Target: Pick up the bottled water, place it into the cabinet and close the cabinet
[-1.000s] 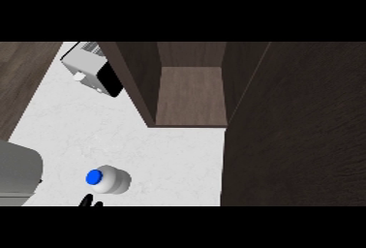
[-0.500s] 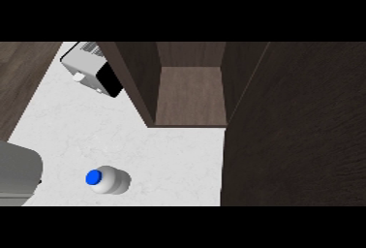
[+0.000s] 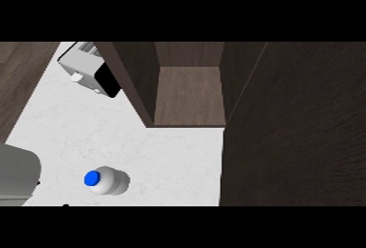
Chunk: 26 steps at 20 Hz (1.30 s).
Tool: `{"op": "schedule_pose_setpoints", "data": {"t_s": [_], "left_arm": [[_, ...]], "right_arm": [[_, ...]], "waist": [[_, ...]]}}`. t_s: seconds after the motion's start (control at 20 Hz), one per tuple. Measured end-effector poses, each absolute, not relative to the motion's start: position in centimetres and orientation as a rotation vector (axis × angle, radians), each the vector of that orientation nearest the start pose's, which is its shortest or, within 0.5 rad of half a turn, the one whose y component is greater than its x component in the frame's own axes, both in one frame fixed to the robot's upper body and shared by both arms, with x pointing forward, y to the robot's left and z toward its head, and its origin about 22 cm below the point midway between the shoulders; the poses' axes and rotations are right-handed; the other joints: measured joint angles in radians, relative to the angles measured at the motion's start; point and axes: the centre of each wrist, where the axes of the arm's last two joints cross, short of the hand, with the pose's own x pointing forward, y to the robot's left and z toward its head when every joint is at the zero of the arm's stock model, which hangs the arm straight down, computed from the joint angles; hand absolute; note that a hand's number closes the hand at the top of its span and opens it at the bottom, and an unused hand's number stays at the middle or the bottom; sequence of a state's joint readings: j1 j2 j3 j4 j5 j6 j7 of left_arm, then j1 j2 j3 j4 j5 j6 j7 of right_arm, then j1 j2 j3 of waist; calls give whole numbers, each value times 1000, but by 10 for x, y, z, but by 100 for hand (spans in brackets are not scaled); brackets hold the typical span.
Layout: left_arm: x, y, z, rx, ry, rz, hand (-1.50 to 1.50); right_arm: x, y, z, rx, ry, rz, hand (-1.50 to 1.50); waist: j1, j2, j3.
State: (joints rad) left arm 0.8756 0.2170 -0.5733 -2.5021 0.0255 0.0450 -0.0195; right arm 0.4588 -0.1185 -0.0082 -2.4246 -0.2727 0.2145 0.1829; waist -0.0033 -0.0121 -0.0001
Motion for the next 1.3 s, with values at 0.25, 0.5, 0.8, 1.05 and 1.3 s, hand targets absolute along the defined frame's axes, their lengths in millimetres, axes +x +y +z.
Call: {"op": "schedule_pose_setpoints", "data": {"t_s": [0.25,0.5,0.8,1.05,1.3], "left_arm": [[44,207,111,-171,-1644,-11,-150],[48,225,101,-99,-1648,-20,-150],[66,245,82,-67,-1658,-17,-150],[84,257,56,-59,-1658,-38,-150],[106,266,35,-44,-1647,-37,-150]], "right_arm": [[107,-270,129,127,-1826,120,-150],[100,-276,127,119,-1817,136,-150],[94,-281,122,129,-1824,147,-150],[88,-286,119,132,-1821,149,-150],[82,-291,117,141,-1812,162,-150]], "waist": [[-2,3,0],[-12,4,-1],[-21,6,-1],[-25,7,-2],[-26,9,-1]]}}
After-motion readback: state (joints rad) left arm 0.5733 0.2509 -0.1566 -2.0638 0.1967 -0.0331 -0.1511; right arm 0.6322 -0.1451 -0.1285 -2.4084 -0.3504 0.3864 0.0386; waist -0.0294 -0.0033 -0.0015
